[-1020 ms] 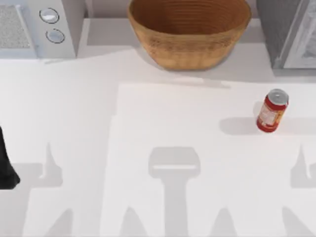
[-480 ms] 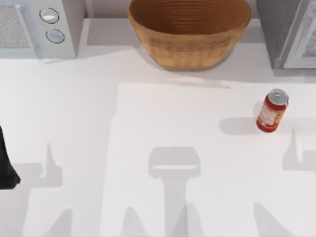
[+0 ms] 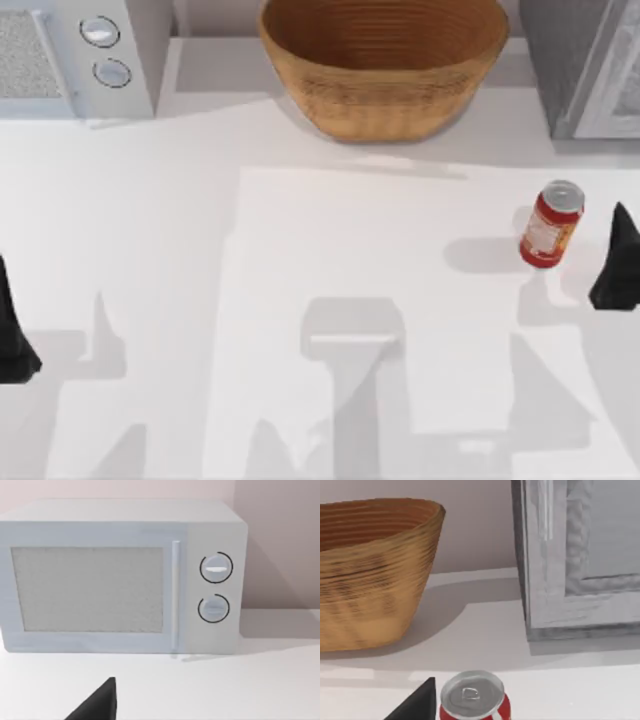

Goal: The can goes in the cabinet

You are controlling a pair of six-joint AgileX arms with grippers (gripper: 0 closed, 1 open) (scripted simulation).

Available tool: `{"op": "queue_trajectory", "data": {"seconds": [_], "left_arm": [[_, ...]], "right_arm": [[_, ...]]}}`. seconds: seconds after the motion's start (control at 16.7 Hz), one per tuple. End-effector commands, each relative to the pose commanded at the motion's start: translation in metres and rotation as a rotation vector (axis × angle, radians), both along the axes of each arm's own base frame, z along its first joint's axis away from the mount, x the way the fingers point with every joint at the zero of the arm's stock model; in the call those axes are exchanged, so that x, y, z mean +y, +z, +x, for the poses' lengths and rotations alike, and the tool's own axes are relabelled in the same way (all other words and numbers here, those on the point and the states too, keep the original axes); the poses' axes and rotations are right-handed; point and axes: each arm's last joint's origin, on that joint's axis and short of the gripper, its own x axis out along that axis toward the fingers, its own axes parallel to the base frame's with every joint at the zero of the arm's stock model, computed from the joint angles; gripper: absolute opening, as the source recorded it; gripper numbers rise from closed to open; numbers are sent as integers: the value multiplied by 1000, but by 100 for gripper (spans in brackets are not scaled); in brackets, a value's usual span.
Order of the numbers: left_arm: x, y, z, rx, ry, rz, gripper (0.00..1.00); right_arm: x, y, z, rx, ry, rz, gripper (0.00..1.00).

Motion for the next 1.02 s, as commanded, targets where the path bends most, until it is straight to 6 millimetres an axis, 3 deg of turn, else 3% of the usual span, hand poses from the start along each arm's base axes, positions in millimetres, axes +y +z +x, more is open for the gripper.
{"op": "queue_trajectory", "data": {"seconds": [0.48, 1.02], "left_arm": [[0, 0, 0, 0, 0, 0, 100], [0, 0, 0, 0, 0, 0, 100]], "right_arm": [[42, -69, 28, 115, 2, -48, 100], [55, -116, 47, 20, -17, -92, 100]]}}
